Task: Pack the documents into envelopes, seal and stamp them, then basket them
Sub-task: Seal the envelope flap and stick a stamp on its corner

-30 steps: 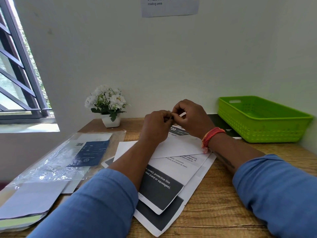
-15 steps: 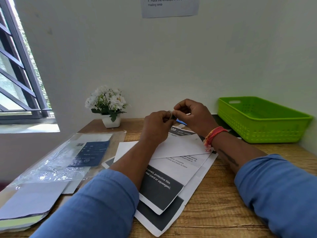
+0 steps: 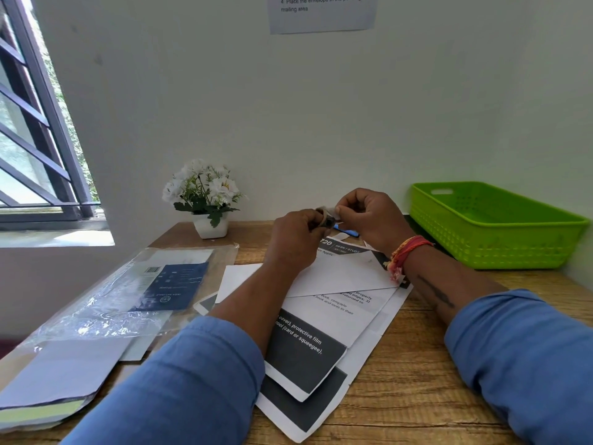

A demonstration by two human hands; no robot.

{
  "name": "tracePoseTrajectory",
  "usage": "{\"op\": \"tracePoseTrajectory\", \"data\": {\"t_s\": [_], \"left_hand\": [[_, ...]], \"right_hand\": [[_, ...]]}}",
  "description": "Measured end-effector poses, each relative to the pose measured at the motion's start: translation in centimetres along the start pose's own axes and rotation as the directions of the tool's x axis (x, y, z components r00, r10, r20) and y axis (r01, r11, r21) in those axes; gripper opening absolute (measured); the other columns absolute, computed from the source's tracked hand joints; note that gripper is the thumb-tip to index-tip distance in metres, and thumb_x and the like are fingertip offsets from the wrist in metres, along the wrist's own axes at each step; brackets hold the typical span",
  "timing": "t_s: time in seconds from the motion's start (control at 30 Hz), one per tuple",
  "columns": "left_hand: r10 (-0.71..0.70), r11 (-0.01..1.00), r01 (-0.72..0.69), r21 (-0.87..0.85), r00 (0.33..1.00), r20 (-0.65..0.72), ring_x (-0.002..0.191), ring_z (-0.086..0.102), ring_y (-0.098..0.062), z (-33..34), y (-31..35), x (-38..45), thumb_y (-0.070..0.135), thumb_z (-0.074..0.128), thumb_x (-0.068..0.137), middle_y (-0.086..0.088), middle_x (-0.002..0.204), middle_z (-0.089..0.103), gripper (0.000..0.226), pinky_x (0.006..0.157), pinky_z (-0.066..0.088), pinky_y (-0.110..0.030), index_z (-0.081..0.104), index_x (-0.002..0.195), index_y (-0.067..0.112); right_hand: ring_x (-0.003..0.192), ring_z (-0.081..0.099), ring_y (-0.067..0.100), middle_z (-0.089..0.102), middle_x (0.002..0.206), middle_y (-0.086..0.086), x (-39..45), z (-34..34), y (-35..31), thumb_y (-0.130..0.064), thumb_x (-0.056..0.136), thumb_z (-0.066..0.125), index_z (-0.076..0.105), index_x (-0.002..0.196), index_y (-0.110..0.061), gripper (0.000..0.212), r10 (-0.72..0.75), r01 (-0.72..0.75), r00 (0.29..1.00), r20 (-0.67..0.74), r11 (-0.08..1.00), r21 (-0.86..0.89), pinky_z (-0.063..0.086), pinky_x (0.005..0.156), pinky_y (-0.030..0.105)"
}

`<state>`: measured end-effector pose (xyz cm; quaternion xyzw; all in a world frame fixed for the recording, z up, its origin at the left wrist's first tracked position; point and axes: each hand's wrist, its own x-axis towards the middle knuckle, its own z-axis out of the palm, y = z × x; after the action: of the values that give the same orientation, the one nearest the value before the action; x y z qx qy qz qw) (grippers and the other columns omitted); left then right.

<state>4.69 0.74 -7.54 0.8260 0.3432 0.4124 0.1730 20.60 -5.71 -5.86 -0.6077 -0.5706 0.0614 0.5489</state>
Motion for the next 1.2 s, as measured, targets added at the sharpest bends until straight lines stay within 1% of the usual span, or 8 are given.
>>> {"op": "tracePoseTrajectory", "data": {"t_s": [0.17, 0.3, 0.4, 0.53, 0.63, 0.8, 0.93, 1.2], "left_hand": [[-0.024, 1.0, 0.024, -0.014, 1.0, -0.001, 0.085, 0.066, -0.016, 0.0, -0.1, 0.1, 0.022, 0.076, 0.088, 0.001, 0.096, 0.076, 0.015, 0.073, 0.044, -0.022, 0.078, 0.102, 0.018], [-0.024, 0.999, 0.025, -0.021, 1.0, 0.005, 0.085, 0.066, -0.016, 0.1, -0.2, 0.1, 0.021, 0.076, 0.088, 0.001, 0.094, 0.075, 0.013, 0.071, 0.042, -0.02, 0.078, 0.1, 0.018], [-0.025, 0.999, 0.025, -0.021, 1.0, 0.002, 0.083, 0.066, -0.016, 0.1, -0.1, 0.1, 0.022, 0.076, 0.088, 0.001, 0.09, 0.075, 0.009, 0.07, 0.042, -0.02, 0.077, 0.095, 0.018], [-0.049, 0.999, 0.049, -0.016, 0.999, -0.015, 0.083, 0.065, -0.016, -0.1, -0.2, 0.3, 0.023, 0.074, 0.09, 0.001, 0.092, 0.075, 0.01, 0.073, 0.044, -0.023, 0.077, 0.098, 0.017], [-0.067, 0.998, 0.068, 0.014, 0.997, -0.029, 0.082, 0.064, -0.015, -0.3, -0.6, 0.4, 0.022, 0.07, 0.093, 0.0, 0.097, 0.075, 0.013, 0.072, 0.042, -0.023, 0.076, 0.104, 0.018], [-0.037, 0.962, 0.029, 0.273, 0.999, 0.024, 0.098, 0.064, -0.028, -0.7, -2.0, 0.7, 0.006, 0.053, 0.095, -0.01, 0.109, 0.072, 0.03, 0.073, 0.039, -0.025, 0.075, 0.113, 0.016], [-0.01, 0.907, -0.027, 0.42, 0.996, 0.085, 0.107, 0.059, -0.032, -0.9, -2.8, 1.3, 0.004, 0.055, 0.095, -0.015, 0.115, 0.059, 0.032, 0.075, 0.037, -0.029, 0.073, 0.119, 0.016], [-0.03, 0.895, -0.032, 0.445, 0.991, 0.131, 0.101, 0.062, -0.029, -1.4, -3.1, 1.9, 0.006, 0.055, 0.095, -0.009, 0.107, 0.069, 0.024, 0.07, 0.04, -0.03, 0.075, 0.105, 0.014]], "right_hand": [[0.076, 0.074, 0.035, 0.073, 0.074, 0.007, 0.0, -0.2, 0.0, -0.035, 0.071, 0.07, 0.068, 0.074, -0.025, 0.011, 0.059, -0.058, 0.998, -0.003, 0.99, 0.132, 0.06, 0.076, 0.057], [0.072, 0.075, 0.027, 0.068, 0.07, 0.007, 0.1, -0.3, 0.2, -0.006, 0.09, 0.068, 0.064, 0.082, -0.009, 0.009, 0.111, -0.11, 0.994, 0.008, 0.968, 0.226, 0.062, 0.071, 0.041], [0.077, 0.076, 0.029, 0.068, 0.077, 0.015, 0.0, -0.3, 0.1, -0.002, 0.092, 0.064, 0.061, 0.084, -0.006, 0.01, 0.079, -0.08, 0.997, 0.016, 0.977, 0.197, 0.061, 0.065, 0.034], [0.081, 0.076, 0.031, 0.071, 0.086, 0.027, 0.2, -0.4, -0.3, -0.004, 0.091, 0.064, 0.061, 0.084, -0.007, 0.008, 0.047, -0.04, 0.998, -0.032, 0.979, 0.2, 0.063, 0.07, 0.042], [0.078, 0.075, 0.03, 0.073, 0.08, 0.014, 0.2, -0.4, 0.1, -0.022, 0.083, 0.066, 0.063, 0.081, -0.019, 0.005, 0.003, -0.001, 0.999, -0.037, 0.999, 0.053, 0.062, 0.072, 0.051], [0.072, 0.069, 0.017, 0.071, 0.078, -0.003, 0.1, -0.5, 0.7, -0.018, 0.086, 0.066, 0.067, 0.084, -0.019, 0.002, -0.109, 0.096, 0.993, -0.035, 0.958, -0.27, 0.058, 0.067, 0.036], [0.068, 0.064, 0.012, 0.068, 0.073, -0.006, -0.1, -0.4, 0.5, -0.017, 0.087, 0.068, 0.067, 0.085, -0.02, 0.004, -0.136, 0.131, 0.991, 0.006, 0.941, -0.313, 0.049, 0.06, 0.02], [0.07, 0.066, 0.012, 0.071, 0.075, -0.006, -0.2, -0.6, 0.7, -0.018, 0.087, 0.067, 0.068, 0.086, -0.019, 0.002, -0.09, 0.102, 0.995, 0.051, 0.936, -0.337, 0.046, 0.057, 0.014]]}}
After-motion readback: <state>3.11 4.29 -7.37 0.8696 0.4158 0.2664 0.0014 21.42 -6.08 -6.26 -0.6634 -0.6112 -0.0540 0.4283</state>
